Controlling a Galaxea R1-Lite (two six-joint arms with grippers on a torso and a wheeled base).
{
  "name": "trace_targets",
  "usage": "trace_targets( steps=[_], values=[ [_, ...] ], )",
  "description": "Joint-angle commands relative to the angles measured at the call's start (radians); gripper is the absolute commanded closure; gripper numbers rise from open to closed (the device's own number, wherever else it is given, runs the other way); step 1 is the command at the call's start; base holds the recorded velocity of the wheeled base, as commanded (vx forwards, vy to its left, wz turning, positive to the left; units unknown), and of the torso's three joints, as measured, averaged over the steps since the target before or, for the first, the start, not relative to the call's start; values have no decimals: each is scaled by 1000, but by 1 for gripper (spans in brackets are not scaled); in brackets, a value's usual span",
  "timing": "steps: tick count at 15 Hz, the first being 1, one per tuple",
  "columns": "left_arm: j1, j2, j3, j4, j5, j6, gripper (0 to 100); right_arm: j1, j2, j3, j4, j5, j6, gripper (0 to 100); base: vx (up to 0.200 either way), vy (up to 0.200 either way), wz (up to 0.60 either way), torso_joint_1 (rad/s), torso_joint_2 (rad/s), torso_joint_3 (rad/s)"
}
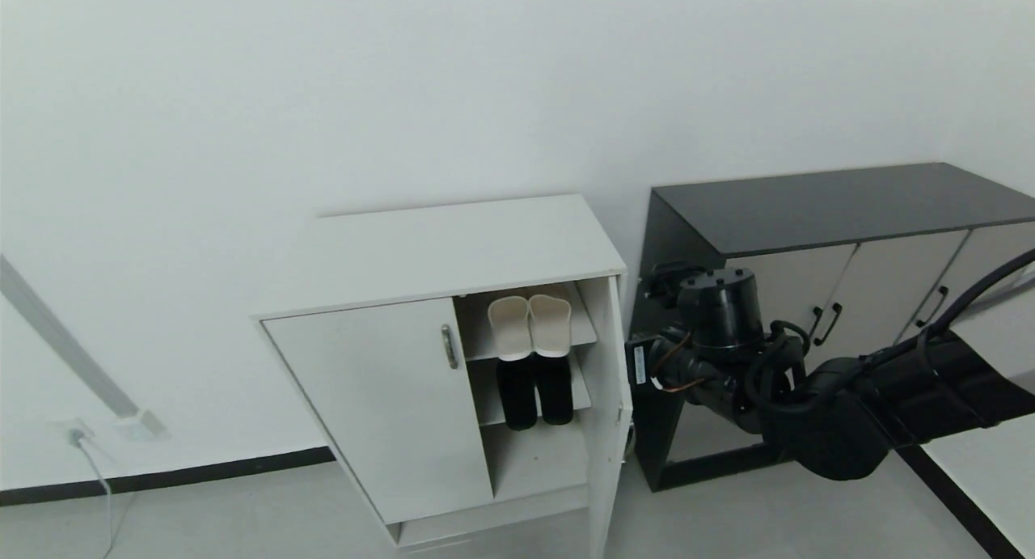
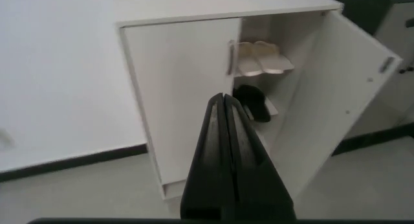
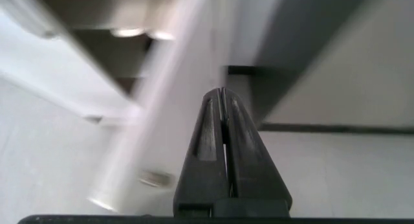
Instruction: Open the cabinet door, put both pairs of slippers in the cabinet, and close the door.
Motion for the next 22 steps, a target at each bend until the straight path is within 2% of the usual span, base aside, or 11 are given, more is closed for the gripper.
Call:
trace_targets(
  steps=[1,5,12,19,22],
  values=[
    [0,0,0,0,0,0,100,-3,-1,10,-11,2,-5,100,0,0,0,0,0,0],
    [0,0,0,0,0,0,100,-7,-11,59,-80,46,-62,100,0,0,0,0,0,0],
    [0,0,0,0,0,0,100,-75,9,60,-41,42,-110,100,0,0,0,0,0,0],
    [0,0,0,0,0,0,100,-40,82,59,-64,49,-102,100,0,0,0,0,0,0],
    [0,0,0,0,0,0,100,9,85,96,-155,100,-96,100,0,0,0,0,0,0]
  ],
)
